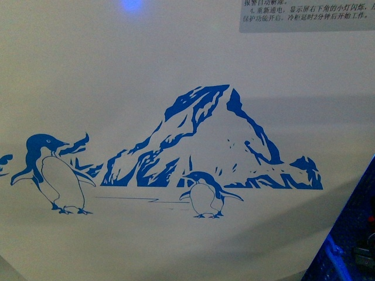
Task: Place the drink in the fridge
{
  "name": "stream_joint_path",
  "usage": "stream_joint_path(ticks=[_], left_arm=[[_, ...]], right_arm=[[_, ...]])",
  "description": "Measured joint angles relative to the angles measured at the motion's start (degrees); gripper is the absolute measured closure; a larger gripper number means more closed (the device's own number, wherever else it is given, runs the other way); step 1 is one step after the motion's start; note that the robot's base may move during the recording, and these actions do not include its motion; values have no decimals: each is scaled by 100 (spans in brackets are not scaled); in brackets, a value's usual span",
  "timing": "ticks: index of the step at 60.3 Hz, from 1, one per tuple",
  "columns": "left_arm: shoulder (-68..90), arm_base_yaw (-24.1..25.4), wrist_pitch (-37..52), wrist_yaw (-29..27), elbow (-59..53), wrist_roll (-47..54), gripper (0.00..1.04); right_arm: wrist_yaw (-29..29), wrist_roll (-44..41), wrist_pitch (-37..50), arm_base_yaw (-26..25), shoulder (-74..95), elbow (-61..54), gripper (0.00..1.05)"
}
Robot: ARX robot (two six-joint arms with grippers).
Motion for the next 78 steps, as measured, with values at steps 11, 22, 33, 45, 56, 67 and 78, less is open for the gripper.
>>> stream_joint_path(ticks=[11,22,33,45,56,67,78], left_arm=[[0,0,0,0,0,0,8],[0,0,0,0,0,0,8],[0,0,0,0,0,0,8],[0,0,0,0,0,0,8],[0,0,0,0,0,0,8],[0,0,0,0,0,0,8],[0,0,0,0,0,0,8]], right_arm=[[-26,101,-203,-70,304,382,8],[-35,262,-501,-144,684,870,8],[-37,361,-664,-192,890,1128,8],[-111,428,-811,-262,1025,1484,8],[-645,549,-994,-284,863,1246,44],[-1025,673,-763,-280,476,601,52],[-1705,785,-258,-170,-533,-616,57]])
